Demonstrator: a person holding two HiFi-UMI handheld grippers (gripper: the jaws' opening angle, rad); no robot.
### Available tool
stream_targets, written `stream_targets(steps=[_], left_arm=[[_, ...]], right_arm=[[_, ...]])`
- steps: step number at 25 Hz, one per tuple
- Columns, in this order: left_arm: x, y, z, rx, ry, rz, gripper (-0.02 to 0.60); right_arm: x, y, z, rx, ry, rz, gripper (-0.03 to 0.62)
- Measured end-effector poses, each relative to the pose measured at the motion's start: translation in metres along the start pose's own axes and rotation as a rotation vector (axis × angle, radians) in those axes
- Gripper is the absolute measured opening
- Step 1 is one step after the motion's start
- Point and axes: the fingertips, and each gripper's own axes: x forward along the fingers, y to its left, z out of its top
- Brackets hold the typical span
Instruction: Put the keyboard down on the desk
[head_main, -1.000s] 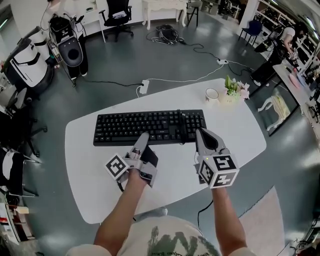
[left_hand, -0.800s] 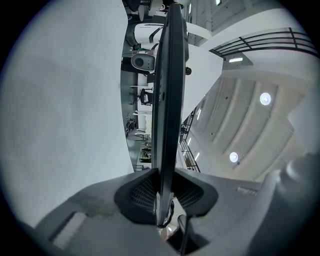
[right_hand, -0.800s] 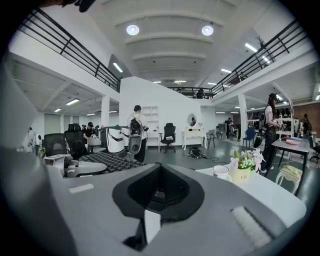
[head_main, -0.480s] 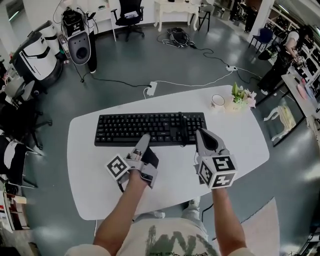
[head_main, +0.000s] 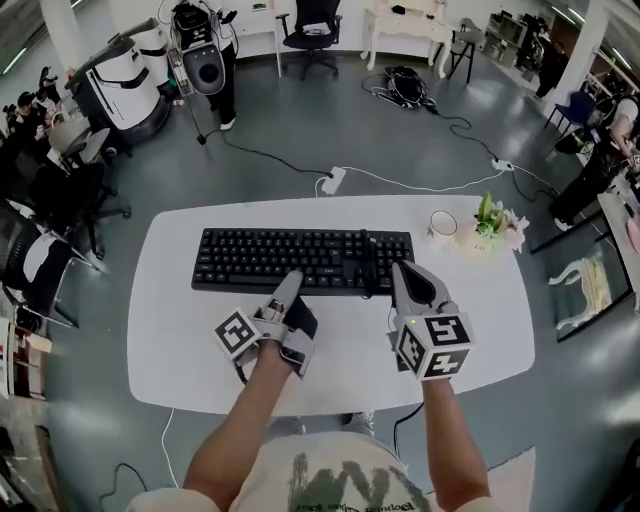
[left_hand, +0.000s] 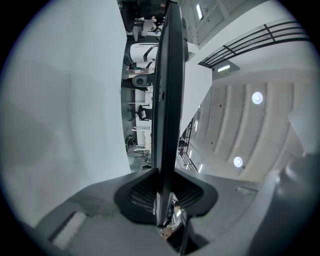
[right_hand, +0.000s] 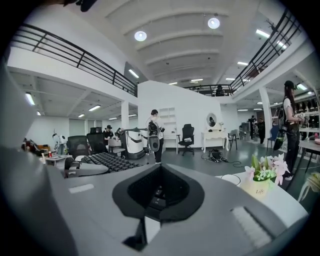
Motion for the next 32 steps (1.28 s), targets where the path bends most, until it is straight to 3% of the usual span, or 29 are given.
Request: stream_targets(steps=[6,12,20,32], left_arm=[[0.014,0.002,-0.031,0.034,-0.098,0.018,0.092],[0.018,0.007,-0.037,0.026,-0.143,0.017,0.092],[0.02,0.029,-0.036,0.013,-0.126,0.04,0.092],[0.019,0.099,-0.044,-0.093,-0.098,0.12,0.092]], right_arm=[[0.005,-0.034,0.0,-0.005,0.013,0.119,0.0],[0.009,-0.043,-0.003,-0.012,0.026,0.163,0.0],[0.017,-0.036,-0.015,-0.019,0.055,0.174,0.0],[0.025,-0.026,-0.057,-0.011,0.136,0.172,0.0]])
